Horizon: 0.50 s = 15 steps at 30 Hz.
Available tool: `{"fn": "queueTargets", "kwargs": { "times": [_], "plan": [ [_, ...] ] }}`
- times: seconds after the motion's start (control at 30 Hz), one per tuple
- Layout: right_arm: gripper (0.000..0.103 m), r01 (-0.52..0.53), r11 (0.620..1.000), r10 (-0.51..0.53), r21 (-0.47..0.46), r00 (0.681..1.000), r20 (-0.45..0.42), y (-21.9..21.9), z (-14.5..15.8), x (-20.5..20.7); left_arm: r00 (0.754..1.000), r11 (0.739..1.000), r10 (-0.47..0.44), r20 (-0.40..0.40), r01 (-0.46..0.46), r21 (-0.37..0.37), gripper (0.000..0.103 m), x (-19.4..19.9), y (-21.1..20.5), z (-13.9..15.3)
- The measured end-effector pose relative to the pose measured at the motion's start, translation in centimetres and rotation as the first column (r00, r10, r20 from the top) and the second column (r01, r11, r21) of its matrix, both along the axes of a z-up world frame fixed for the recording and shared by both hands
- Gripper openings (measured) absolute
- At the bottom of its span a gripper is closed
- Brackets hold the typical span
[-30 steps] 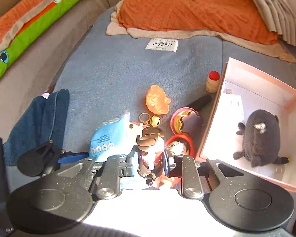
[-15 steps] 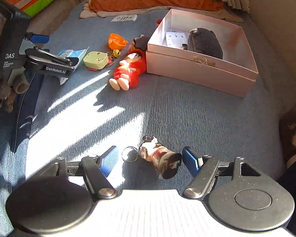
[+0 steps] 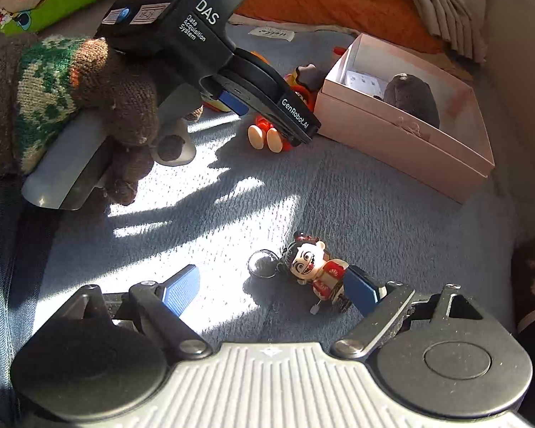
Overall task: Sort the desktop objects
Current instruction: 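Grasp the red hooded doll with the left tool while the right tool grasps the keychain figure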
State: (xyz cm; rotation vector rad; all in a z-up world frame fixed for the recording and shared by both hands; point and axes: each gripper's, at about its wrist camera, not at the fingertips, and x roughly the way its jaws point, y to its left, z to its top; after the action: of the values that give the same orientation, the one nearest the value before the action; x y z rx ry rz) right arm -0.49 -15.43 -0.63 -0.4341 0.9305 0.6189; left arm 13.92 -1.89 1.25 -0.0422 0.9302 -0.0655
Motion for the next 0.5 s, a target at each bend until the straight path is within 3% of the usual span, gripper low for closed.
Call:
{"fn": "queueTargets", "kwargs": {
  "times": [0.13,0.33,0.5],
  "plan": [
    [0.094,-0.010,1.000,0.010,-0.029,1.000,-0.010,0.5,-0.6,-0.5,1.000,1.000,-0.020,0.000,0.020,-0.011,0.053,-0.4,-0.3,0.0],
    [0.096,-0.059,0.997,0.055,-0.052,0.995,-0.080,1.2,-1.5,-2.2,0.996,0.996,-0.085,-0.001,0.085,0.029,0.053,-4.8,0.3,0.4],
    [0.100,-0.087,0.993,0.074,-0.079,0.985,-0.155,2.1,-3.1,-3.6,0.986,0.989,-0.151,-0.066,0.150,-0.011,0.054,-10.4,0.6,0.0]
  ]
}}
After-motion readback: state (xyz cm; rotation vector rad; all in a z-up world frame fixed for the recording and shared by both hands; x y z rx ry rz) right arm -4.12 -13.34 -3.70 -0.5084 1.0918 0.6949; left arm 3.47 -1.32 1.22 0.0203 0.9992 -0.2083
